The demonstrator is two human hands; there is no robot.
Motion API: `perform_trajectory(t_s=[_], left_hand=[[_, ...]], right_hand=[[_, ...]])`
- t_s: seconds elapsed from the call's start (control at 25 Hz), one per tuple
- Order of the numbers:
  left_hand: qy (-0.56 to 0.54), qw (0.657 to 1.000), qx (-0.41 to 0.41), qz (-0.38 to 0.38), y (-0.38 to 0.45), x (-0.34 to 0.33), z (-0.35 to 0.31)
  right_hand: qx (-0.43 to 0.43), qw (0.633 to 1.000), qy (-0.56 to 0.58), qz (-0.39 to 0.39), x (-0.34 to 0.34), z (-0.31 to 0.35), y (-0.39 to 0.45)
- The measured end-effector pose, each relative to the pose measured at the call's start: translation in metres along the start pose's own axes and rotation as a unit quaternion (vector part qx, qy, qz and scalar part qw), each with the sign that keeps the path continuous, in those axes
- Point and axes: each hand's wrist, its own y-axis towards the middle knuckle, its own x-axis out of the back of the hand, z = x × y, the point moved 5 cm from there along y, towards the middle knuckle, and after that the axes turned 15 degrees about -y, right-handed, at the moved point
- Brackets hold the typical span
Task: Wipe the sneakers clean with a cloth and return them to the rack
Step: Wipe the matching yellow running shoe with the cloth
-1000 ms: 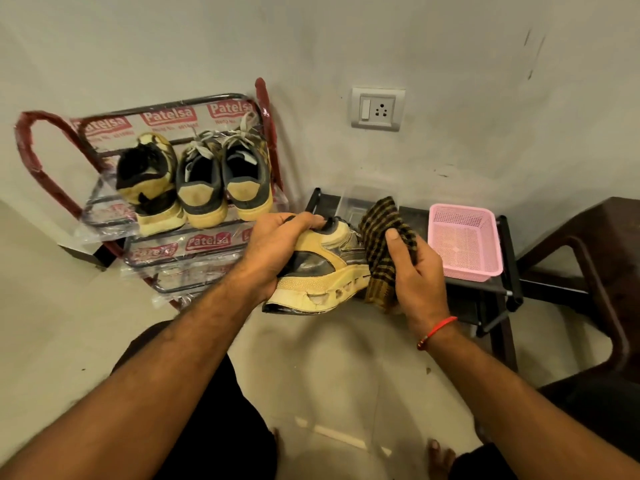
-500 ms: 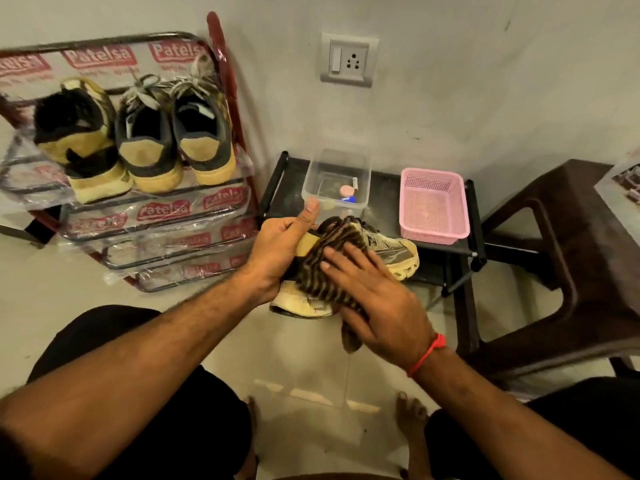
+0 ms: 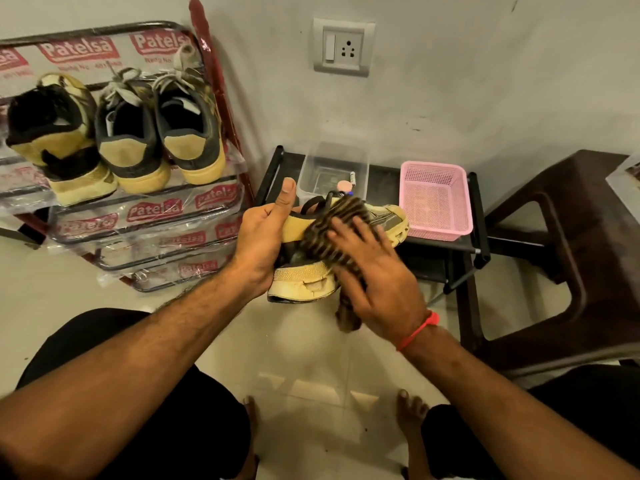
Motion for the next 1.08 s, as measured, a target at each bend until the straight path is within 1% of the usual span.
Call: perform_trajectory(t_s=[0.04, 0.08, 0.12, 0.16, 0.2, 0.24, 0.28, 0.32, 0.36, 0.44, 0.48, 0.52, 0.56, 0.6, 0.64, 0.68, 0.8, 0.84, 0.92, 0.96, 1.0, 1.08], left_hand=[[-0.010, 1.000, -0.006, 0.007, 0.000, -0.002, 0.000], [-0.012, 1.000, -0.011, 0.009, 0.000, -0.003, 0.000], [-0.010, 1.000, -0.013, 0.004, 0.001, -0.004, 0.001], [-0.007, 1.000, -0.015, -0.006, 0.003, -0.002, 0.002], [0.003, 1.000, -0.016, -0.009, 0.004, -0.002, 0.002], [0.018, 1.000, -0.013, -0.010, 0.004, -0.004, 0.003], [0.029, 1.000, -0.011, -0.006, 0.004, -0.005, 0.004], [0.029, 1.000, -0.005, -0.001, 0.004, -0.006, 0.005], [0.022, 1.000, -0.005, 0.001, 0.004, -0.006, 0.007], [0.005, 1.000, -0.013, -0.005, 0.004, -0.007, 0.007], [-0.002, 1.000, -0.016, -0.008, 0.005, -0.007, 0.007], [-0.008, 1.000, -0.022, -0.012, 0.007, -0.005, 0.007], [-0.013, 1.000, -0.024, -0.015, 0.008, -0.003, 0.006], [-0.016, 1.000, -0.020, -0.013, 0.009, -0.001, 0.006], [-0.013, 1.000, -0.010, -0.005, 0.010, -0.001, 0.007], [-0.009, 1.000, 0.001, 0.008, 0.011, -0.002, 0.009], [-0.005, 1.000, 0.012, 0.018, 0.008, -0.008, 0.006], [-0.005, 1.000, 0.011, 0.009, 0.009, -0.007, 0.005], [-0.012, 1.000, 0.018, -0.004, 0.012, -0.005, 0.005], [-0.010, 1.000, 0.024, 0.001, 0.012, -0.005, 0.005], [-0.002, 1.000, 0.025, 0.003, 0.011, -0.005, 0.004], [0.003, 1.000, 0.020, 0.003, 0.011, -0.004, 0.006]], right_hand=[[-0.073, 0.997, 0.027, 0.011, 0.002, -0.017, 0.003], [-0.113, 0.992, 0.054, 0.018, 0.002, -0.020, 0.002], [-0.103, 0.992, 0.070, 0.018, 0.002, -0.008, 0.000], [-0.054, 0.996, 0.070, 0.013, 0.000, 0.015, -0.004], [0.017, 0.998, 0.056, 0.005, 0.000, 0.041, -0.010], [0.081, 0.996, 0.034, -0.008, 0.000, 0.056, -0.015], [0.118, 0.993, 0.002, -0.020, 0.000, 0.057, -0.015], [0.116, 0.993, -0.023, -0.028, 0.000, 0.044, -0.010], [0.074, 0.996, -0.032, -0.032, 0.001, 0.024, -0.002], [-0.036, 0.999, -0.001, -0.019, 0.002, -0.005, 0.008], [-0.045, 0.999, 0.026, -0.012, 0.001, -0.004, 0.005], [-0.017, 0.999, 0.041, -0.005, -0.002, 0.012, 0.001], [0.035, 0.998, 0.046, 0.000, -0.004, 0.033, -0.004], [0.090, 0.995, 0.039, -0.002, -0.003, 0.047, -0.008], [0.123, 0.992, 0.019, -0.011, -0.001, 0.050, -0.007], [0.125, 0.992, -0.004, -0.021, 0.002, 0.041, -0.002], [0.040, 0.998, -0.007, -0.044, 0.010, 0.018, 0.010], [0.055, 0.997, -0.007, -0.045, 0.008, 0.025, 0.006], [0.125, 0.990, -0.037, -0.044, 0.006, 0.045, -0.002], [0.134, 0.989, -0.050, -0.046, 0.006, 0.044, 0.000], [0.106, 0.991, -0.059, -0.046, 0.007, 0.032, 0.005], [-0.003, 0.997, -0.056, -0.053, 0.015, 0.004, 0.016]])
